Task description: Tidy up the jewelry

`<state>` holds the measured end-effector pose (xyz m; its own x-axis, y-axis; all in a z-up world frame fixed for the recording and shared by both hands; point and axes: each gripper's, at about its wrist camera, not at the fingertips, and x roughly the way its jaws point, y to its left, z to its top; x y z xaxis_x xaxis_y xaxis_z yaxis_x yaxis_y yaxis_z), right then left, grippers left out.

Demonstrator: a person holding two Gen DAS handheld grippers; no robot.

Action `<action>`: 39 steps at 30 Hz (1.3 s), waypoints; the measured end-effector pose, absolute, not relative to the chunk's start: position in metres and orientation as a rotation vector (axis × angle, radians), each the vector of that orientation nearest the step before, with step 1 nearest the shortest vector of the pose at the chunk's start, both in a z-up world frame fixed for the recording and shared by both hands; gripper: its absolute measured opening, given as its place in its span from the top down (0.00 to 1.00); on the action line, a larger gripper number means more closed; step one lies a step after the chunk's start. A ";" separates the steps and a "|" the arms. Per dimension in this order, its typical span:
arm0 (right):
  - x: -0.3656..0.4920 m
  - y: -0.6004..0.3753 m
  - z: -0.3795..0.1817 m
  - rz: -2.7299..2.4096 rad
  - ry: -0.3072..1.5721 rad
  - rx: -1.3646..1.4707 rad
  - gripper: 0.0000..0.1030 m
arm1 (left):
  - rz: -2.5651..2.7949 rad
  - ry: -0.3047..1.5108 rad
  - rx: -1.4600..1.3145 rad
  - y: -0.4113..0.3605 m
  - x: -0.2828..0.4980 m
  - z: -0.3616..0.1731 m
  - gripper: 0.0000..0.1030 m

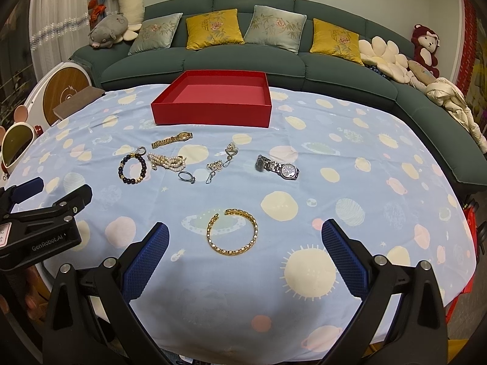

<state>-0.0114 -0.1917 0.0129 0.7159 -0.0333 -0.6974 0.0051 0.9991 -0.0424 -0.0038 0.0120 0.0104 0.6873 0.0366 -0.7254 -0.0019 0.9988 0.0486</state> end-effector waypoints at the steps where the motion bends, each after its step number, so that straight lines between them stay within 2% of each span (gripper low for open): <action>1: -0.010 -0.194 0.010 -0.021 0.773 -0.039 0.05 | 0.021 0.811 0.042 0.014 -0.003 0.010 0.05; 23: 0.039 -0.195 -0.056 0.014 0.907 -0.027 0.07 | 0.046 0.838 -0.031 0.040 0.048 -0.023 0.05; 26: 0.043 -0.196 -0.061 0.017 0.917 -0.024 0.14 | 0.043 0.839 -0.025 0.039 0.052 -0.024 0.05; 28: 0.046 -0.196 -0.064 0.023 0.931 -0.025 0.23 | 0.038 0.847 -0.026 0.039 0.054 -0.025 0.05; 37: 0.045 -0.196 -0.062 0.064 0.919 -0.007 0.46 | 0.010 0.869 -0.029 0.035 0.062 -0.031 0.05; 39: 0.045 -0.196 -0.061 0.066 0.919 -0.006 0.46 | 0.004 0.878 -0.034 0.035 0.065 -0.032 0.05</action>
